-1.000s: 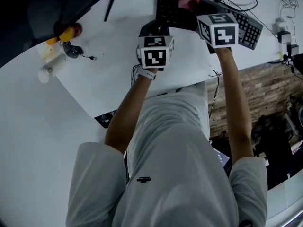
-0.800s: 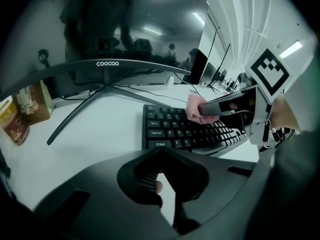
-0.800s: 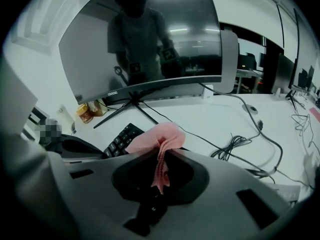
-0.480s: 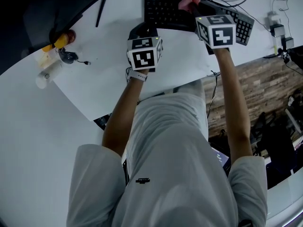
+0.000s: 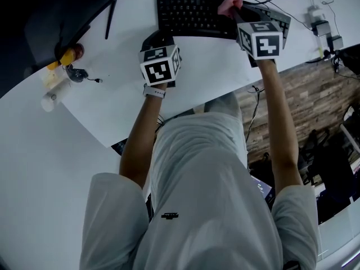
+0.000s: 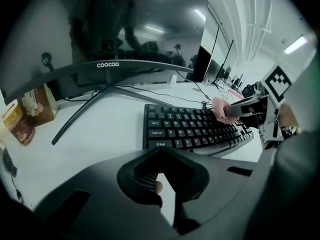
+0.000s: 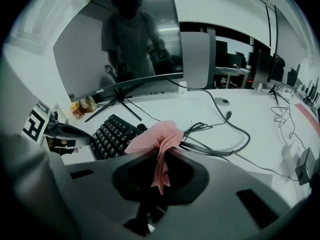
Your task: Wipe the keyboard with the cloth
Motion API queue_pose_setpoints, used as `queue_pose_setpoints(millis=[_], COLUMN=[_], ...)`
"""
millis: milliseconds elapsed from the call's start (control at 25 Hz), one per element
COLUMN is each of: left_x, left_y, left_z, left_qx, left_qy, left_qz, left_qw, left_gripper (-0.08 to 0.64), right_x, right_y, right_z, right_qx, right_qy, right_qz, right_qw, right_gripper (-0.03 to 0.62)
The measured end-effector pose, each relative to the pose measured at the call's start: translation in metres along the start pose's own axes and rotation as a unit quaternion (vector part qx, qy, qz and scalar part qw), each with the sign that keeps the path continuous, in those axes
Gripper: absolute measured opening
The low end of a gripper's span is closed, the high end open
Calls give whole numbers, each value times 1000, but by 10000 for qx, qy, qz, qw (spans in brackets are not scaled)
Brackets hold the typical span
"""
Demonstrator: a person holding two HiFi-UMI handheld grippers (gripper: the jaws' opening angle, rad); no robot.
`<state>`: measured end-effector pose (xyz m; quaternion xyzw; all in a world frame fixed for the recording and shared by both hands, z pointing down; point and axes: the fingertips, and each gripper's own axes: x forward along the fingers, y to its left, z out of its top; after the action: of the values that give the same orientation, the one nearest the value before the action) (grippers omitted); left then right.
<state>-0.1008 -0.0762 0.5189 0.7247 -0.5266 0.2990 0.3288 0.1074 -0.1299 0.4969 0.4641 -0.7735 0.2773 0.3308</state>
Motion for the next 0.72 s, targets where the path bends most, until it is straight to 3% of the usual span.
queue_pose_setpoints(millis=[720], left_x=[0], left_y=[2], left_z=[0], left_qx=[65], left_qy=[95], left_qz=[273], left_qw=[9996], left_gripper=[20], right_x=[-31], right_y=[-65], right_z=[-28], right_qx=[122], right_qy=[48], right_qz=[-398], right_qw=[9991], right_gripper=[41])
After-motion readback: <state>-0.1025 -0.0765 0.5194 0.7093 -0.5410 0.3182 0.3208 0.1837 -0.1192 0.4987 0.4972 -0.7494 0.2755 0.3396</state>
